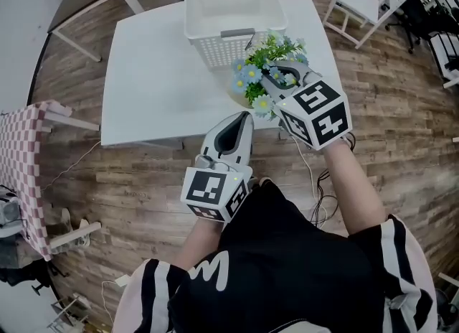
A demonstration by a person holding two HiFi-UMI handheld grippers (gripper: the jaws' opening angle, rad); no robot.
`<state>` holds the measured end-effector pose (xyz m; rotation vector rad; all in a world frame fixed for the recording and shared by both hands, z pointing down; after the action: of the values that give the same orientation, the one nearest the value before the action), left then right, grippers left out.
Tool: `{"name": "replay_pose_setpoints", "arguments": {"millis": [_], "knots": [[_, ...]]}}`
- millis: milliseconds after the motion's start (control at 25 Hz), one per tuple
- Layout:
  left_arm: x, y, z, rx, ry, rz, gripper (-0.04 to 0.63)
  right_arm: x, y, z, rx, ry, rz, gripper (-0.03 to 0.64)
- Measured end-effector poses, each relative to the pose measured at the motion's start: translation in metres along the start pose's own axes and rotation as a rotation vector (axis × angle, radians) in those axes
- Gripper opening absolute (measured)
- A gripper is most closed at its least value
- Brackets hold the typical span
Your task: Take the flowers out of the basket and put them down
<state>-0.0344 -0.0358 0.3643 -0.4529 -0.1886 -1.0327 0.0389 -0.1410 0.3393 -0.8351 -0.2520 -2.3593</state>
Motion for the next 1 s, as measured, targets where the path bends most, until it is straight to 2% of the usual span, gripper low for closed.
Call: {"name": "replay_pose_setpoints", "arguments": {"millis": [1000], "knots": [[0.013,-0.034,0.033,-0.069,-0.044,-0.038,0.005,0.076,-0.012,0.050,-0.019,-0.111,0.000,0.040]]}}
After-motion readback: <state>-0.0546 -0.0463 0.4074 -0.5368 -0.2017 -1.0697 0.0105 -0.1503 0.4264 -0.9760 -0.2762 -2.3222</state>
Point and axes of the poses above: the fingertips, and each gripper's own axes: x forward along the fingers, y to its right, z out of its underside, the point moved 5 cm from there along -x, backward along the fingers, and after that the axes turned 11 degrees about -y, right-handed, at the moved point
